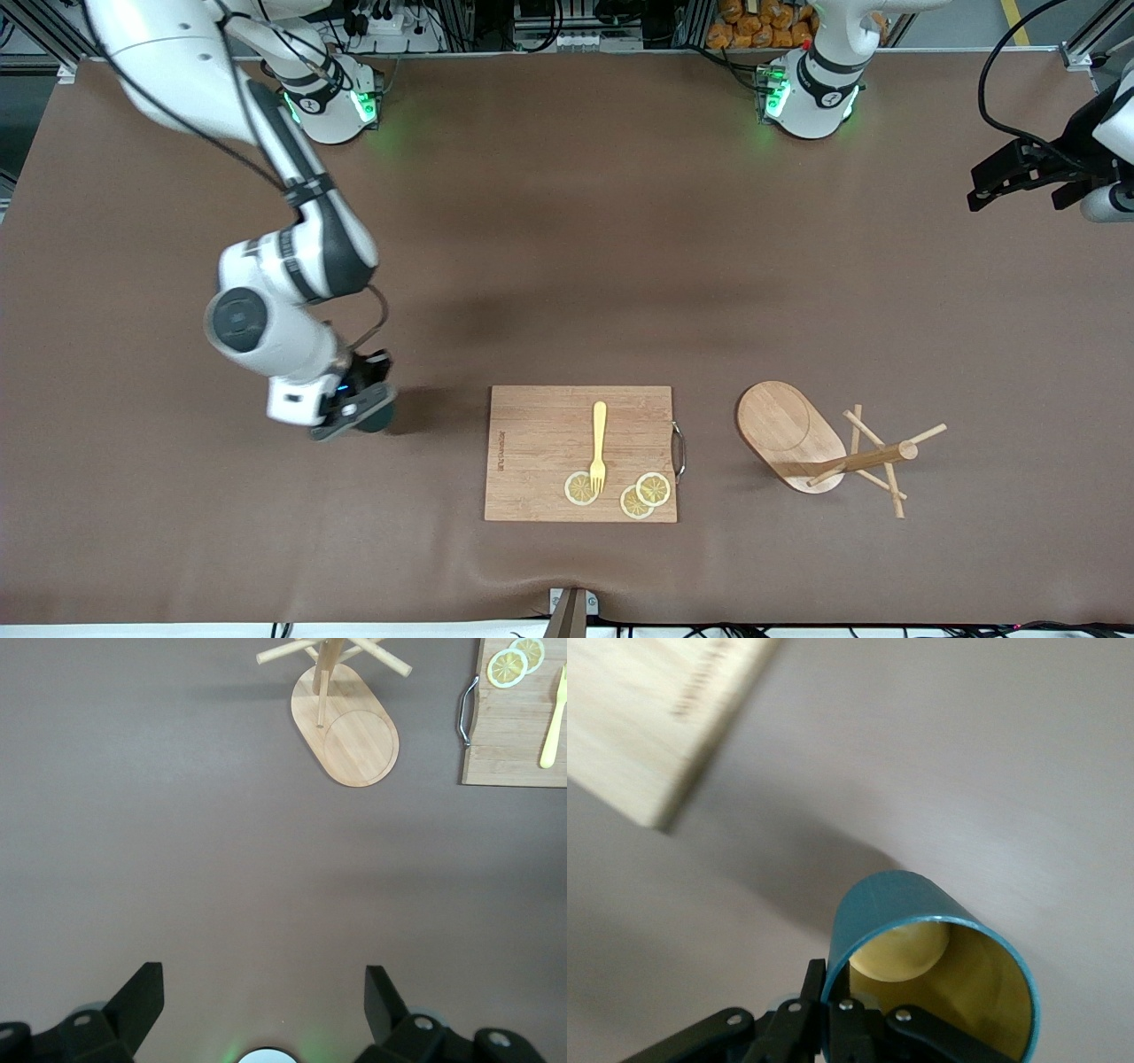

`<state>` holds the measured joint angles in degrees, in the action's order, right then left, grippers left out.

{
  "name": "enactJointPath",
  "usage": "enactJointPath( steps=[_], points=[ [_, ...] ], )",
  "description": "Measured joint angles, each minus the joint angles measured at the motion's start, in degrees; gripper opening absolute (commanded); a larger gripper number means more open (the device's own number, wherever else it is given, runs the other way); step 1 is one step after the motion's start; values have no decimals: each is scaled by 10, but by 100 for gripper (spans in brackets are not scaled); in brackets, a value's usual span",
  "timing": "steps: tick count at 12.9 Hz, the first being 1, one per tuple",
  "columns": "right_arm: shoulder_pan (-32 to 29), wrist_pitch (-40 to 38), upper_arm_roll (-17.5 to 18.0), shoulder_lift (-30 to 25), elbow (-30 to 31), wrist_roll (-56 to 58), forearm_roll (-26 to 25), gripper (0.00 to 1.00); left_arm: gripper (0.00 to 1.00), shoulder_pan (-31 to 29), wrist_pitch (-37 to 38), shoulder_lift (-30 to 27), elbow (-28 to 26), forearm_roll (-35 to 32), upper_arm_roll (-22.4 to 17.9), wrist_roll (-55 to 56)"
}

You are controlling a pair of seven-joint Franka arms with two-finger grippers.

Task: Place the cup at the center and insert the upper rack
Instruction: 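Carry the teal mug to the table center and set it down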

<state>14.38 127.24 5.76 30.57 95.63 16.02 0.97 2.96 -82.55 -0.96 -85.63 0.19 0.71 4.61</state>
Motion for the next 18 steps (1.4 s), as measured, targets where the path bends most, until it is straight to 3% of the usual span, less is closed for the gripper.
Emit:
enactJointPath(
  steps=[5, 10, 18],
  points=[
    [158, 0, 3, 0, 0, -143, 0, 0, 100, -1, 0, 0, 0, 0, 0, 0],
    [284, -10, 2, 0, -2, -196, 0, 0, 100, -4, 0, 0, 1, 0, -3, -1],
    [397, -30, 1, 3, -1, -386, -1, 0, 100, -12, 0, 2, 0, 0, -5, -6]
  ],
)
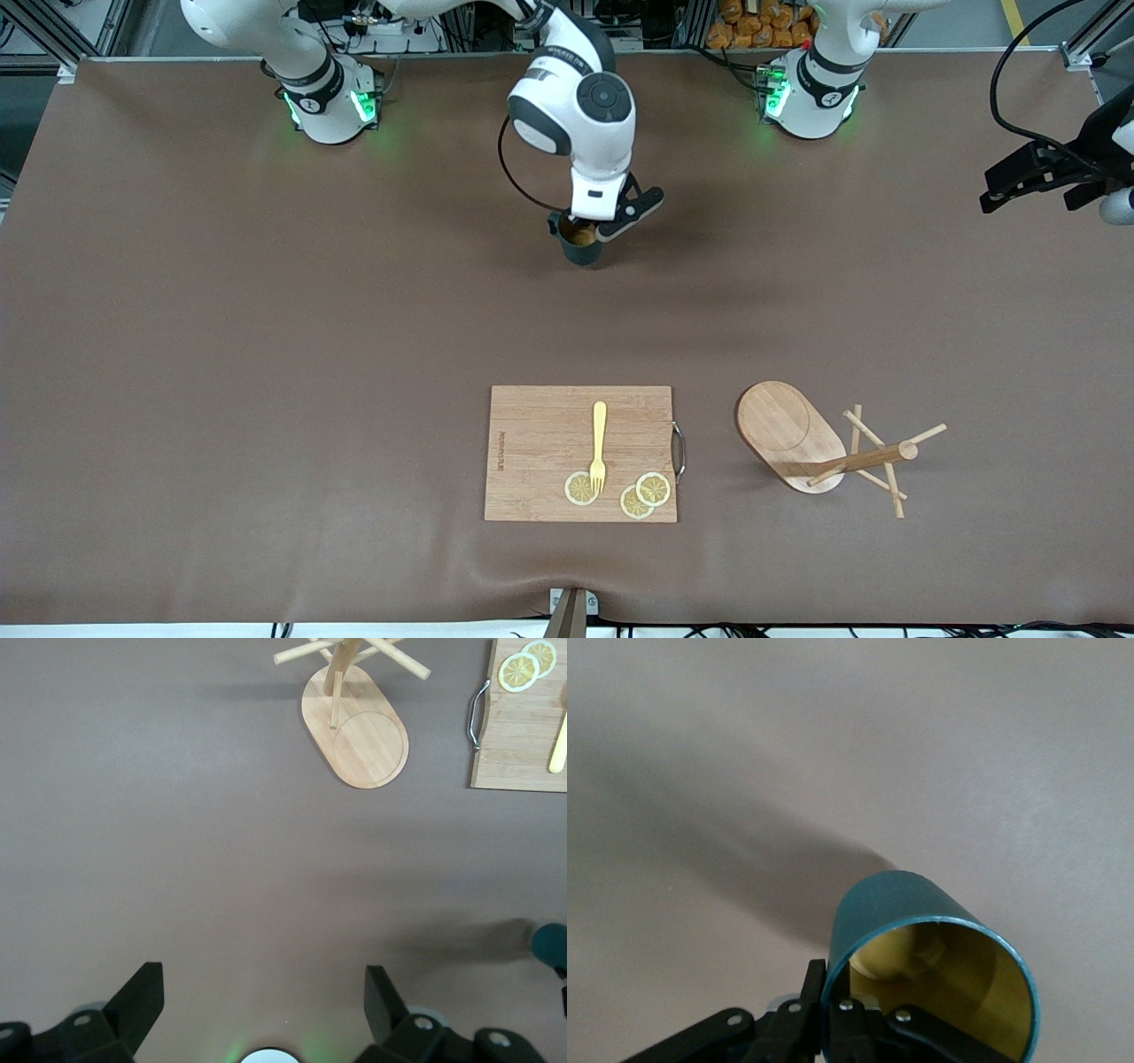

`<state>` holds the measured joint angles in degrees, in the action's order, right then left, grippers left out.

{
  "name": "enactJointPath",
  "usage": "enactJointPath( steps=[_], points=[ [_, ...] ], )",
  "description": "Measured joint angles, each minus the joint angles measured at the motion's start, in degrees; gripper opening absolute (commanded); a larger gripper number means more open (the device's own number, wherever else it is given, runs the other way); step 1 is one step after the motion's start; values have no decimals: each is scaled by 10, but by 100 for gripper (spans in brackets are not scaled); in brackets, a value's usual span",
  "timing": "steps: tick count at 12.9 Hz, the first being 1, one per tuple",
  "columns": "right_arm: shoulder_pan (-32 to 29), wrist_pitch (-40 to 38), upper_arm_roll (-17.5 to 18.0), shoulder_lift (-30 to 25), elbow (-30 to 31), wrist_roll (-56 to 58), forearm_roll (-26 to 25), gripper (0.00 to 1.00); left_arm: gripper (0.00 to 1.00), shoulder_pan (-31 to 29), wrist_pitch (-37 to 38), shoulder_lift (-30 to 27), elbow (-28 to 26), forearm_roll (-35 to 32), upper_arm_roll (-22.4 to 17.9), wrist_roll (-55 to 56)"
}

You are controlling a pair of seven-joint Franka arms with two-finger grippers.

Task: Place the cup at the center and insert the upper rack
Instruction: 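Carry the teal mug to the table center and set it down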

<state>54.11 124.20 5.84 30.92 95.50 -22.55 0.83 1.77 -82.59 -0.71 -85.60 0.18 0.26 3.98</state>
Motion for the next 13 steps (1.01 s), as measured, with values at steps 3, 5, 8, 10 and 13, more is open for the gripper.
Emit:
enactJointPath(
  steps=[3, 5, 8, 10, 13],
  points=[
    [5, 0, -3, 13, 0, -3, -9, 0, 100, -1, -2, 2, 0, 0, 0, -28],
    [5, 1, -5, 20, 0, -3, -27, 0, 100, -1, -4, 3, 0, 0, 0, -40],
    [6, 3, -5, 28, -4, -3, -36, 0, 100, -1, -10, 7, 0, 0, 0, -41],
    [10, 3, -5, 29, -5, -3, -44, 0, 100, 0, -10, 10, 0, 0, 0, -41],
    [13, 4, -5, 38, -9, -3, -56, 0, 100, 0, -10, 10, 0, 0, 1, -41]
  ],
)
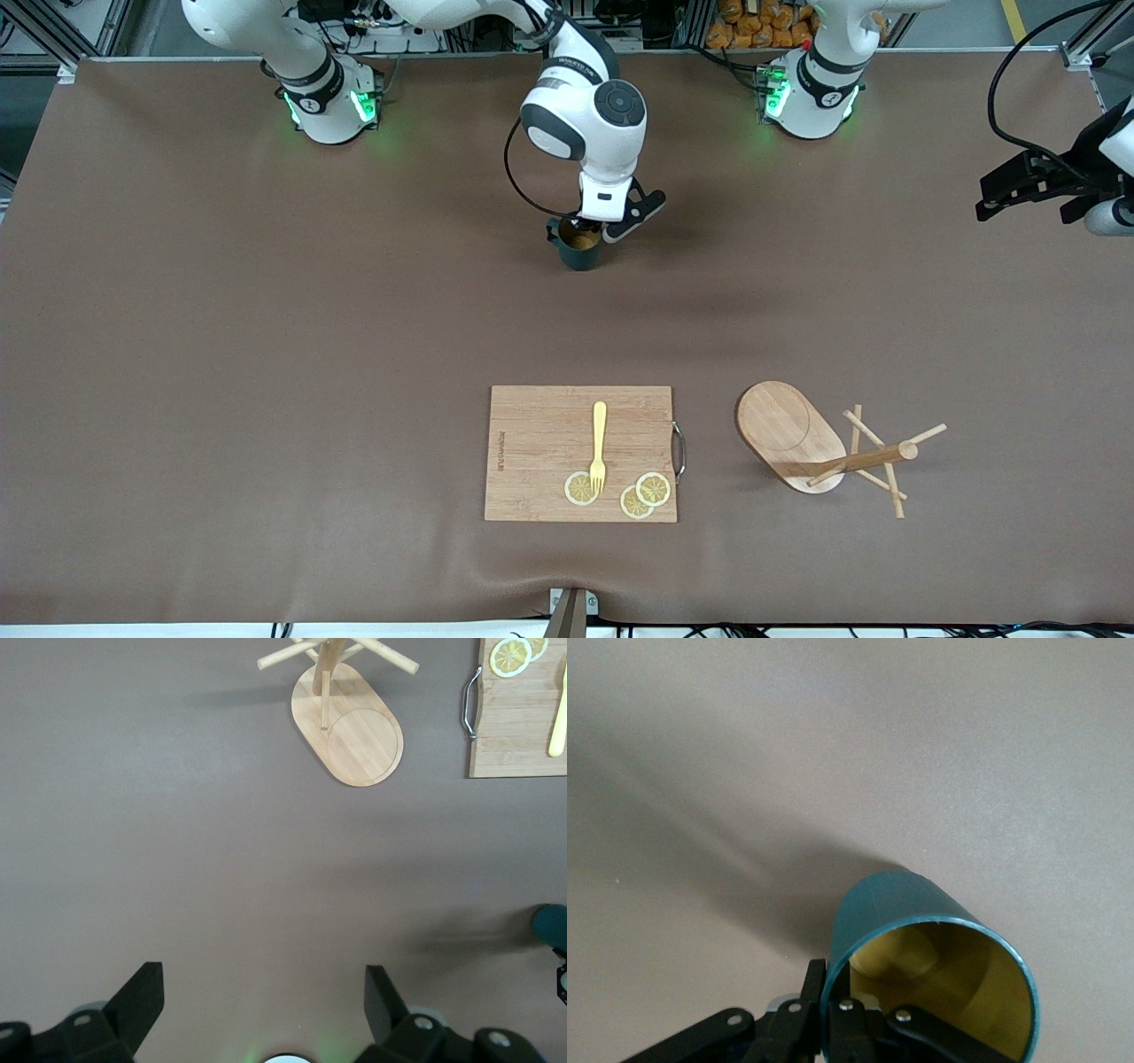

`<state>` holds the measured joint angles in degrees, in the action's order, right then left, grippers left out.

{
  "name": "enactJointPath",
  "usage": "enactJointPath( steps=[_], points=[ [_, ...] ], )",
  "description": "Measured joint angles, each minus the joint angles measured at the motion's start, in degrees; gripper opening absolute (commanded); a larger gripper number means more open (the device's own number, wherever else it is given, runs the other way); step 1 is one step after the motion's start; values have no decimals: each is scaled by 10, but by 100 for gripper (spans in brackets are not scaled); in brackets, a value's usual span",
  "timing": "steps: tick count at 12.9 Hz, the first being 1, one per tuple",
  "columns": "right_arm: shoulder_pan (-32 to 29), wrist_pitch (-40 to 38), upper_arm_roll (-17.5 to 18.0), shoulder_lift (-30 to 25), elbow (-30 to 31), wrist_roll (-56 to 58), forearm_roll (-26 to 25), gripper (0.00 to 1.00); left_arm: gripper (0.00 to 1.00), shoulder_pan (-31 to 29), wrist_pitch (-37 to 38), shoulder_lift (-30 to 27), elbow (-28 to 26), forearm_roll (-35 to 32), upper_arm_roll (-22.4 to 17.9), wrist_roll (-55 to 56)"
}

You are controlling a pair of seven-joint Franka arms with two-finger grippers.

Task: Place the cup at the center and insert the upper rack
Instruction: 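Carry the teal mug to the table center and set it down, then open the right gripper and lift it away from the mug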

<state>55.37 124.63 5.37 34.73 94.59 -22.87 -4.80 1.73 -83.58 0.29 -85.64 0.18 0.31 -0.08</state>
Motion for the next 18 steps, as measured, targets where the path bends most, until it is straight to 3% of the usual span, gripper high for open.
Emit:
enactJointPath(
  steps=[1, 3, 4, 9, 10, 13, 15, 18],
  points=[
    [0, 0, 0, 4, -4, 0, -11, 3, 100, 0, 0, 0, 0, 0, 0, 1],
    [0, 1, -1, 10, -10, 0, -24, 30, 100, 0, 0, 0, 0, 0, 0, 9],
    [0, 1, -1, 10, -14, 0, -25, 37, 100, 0, 0, 0, 0, 0, 1, 18],
    [0, 0, -7, 10, -34, 0, -27, 47, 100, 2, 0, 0, 1, 0, 4, 26],
    [-1, -5, -8, 10, -42, 0, -27, 55, 100, 3, 0, 0, 1, 0, 6, 26],
    [-16, -66, -11, -11, -80, 1, -27, 98, 100, 4, 0, -3, 4, 0, 27, 56],
    [-48, -120, -14, -53, -103, 22, -28, 100, 100, 5, 0, -7, 5, 0, 45, 94],
    [-161, -251, -17, -158, -134, 80, -29, 100, 100, 6, 0, -10, 5, 0, 84, 185]
  ],
)
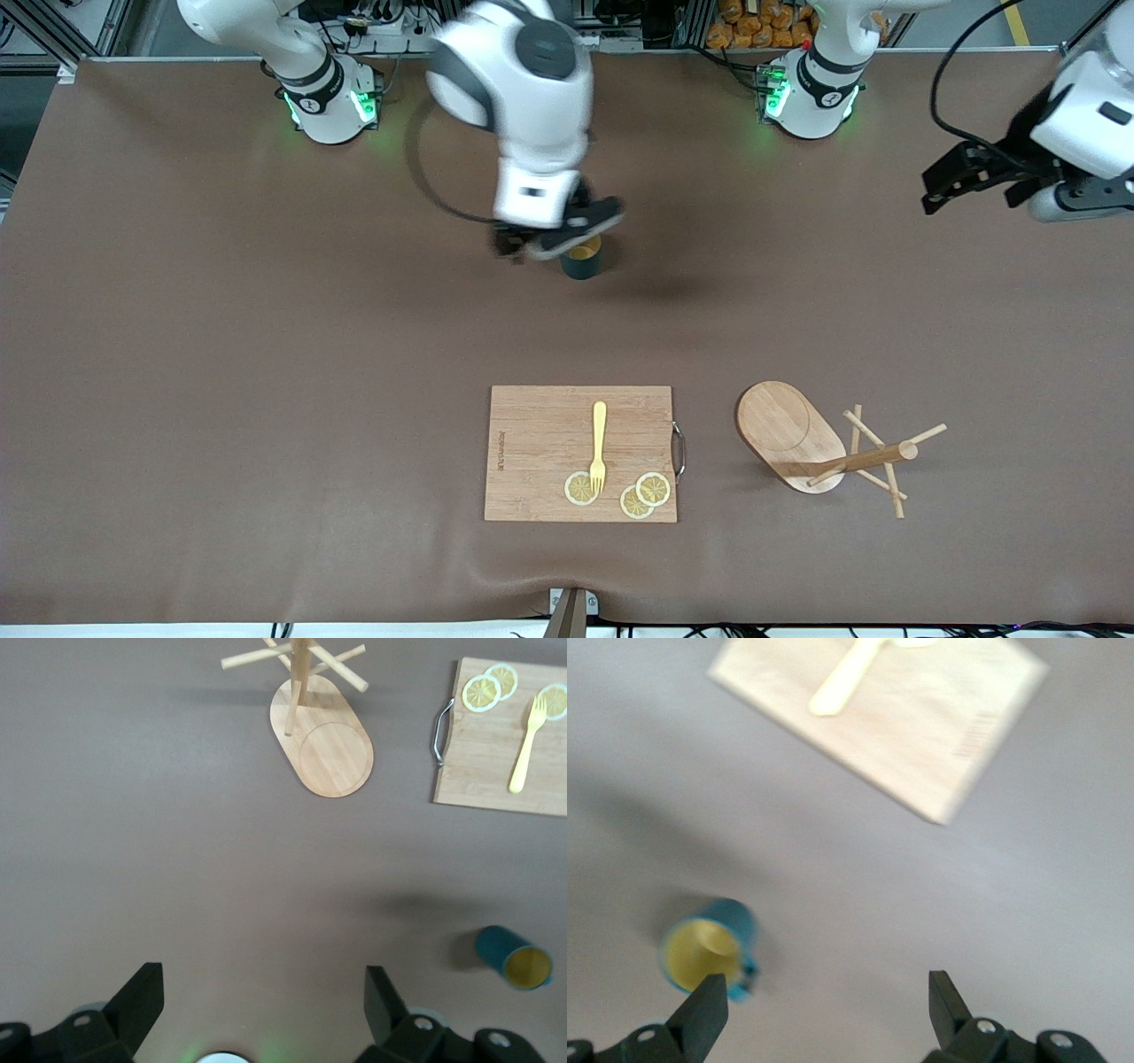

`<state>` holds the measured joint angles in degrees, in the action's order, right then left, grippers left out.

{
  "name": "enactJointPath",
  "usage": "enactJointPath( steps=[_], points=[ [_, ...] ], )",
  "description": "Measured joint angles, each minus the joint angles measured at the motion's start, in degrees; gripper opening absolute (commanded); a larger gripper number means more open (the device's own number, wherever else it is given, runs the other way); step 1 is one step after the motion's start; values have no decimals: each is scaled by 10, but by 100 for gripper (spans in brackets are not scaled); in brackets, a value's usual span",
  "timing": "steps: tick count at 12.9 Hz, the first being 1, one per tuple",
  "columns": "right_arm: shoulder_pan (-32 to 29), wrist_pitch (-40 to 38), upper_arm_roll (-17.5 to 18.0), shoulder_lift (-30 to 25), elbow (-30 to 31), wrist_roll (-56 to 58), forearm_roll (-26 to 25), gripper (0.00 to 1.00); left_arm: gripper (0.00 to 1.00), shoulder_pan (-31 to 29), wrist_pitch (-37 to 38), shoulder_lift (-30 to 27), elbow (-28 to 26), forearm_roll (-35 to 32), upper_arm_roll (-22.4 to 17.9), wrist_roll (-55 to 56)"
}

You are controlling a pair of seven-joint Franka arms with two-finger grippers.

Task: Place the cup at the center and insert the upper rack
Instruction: 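Open the right gripper and lift it away from the mug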

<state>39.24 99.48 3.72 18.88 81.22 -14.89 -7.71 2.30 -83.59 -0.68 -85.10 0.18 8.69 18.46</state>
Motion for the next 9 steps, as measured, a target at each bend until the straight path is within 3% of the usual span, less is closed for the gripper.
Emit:
enactJointPath(
  steps=[2, 4, 7, 9],
  points=[
    [-94, -106, -1, -63, -24, 20, 0, 100, 100, 1, 0, 0, 2, 0, 44, 93],
    [-190, -164, -1, -99, -37, 39, 1, 100, 100, 5, 0, 0, 4, 0, 95, 200],
    [-315, -178, -1, -113, -38, 139, 5, 100, 100, 25, -4, 21, 4, -24, 178, 387],
    [-383, -178, -1, -112, -37, 195, 37, 100, 100, 80, -8, 56, 5, -72, 204, 488]
  ],
)
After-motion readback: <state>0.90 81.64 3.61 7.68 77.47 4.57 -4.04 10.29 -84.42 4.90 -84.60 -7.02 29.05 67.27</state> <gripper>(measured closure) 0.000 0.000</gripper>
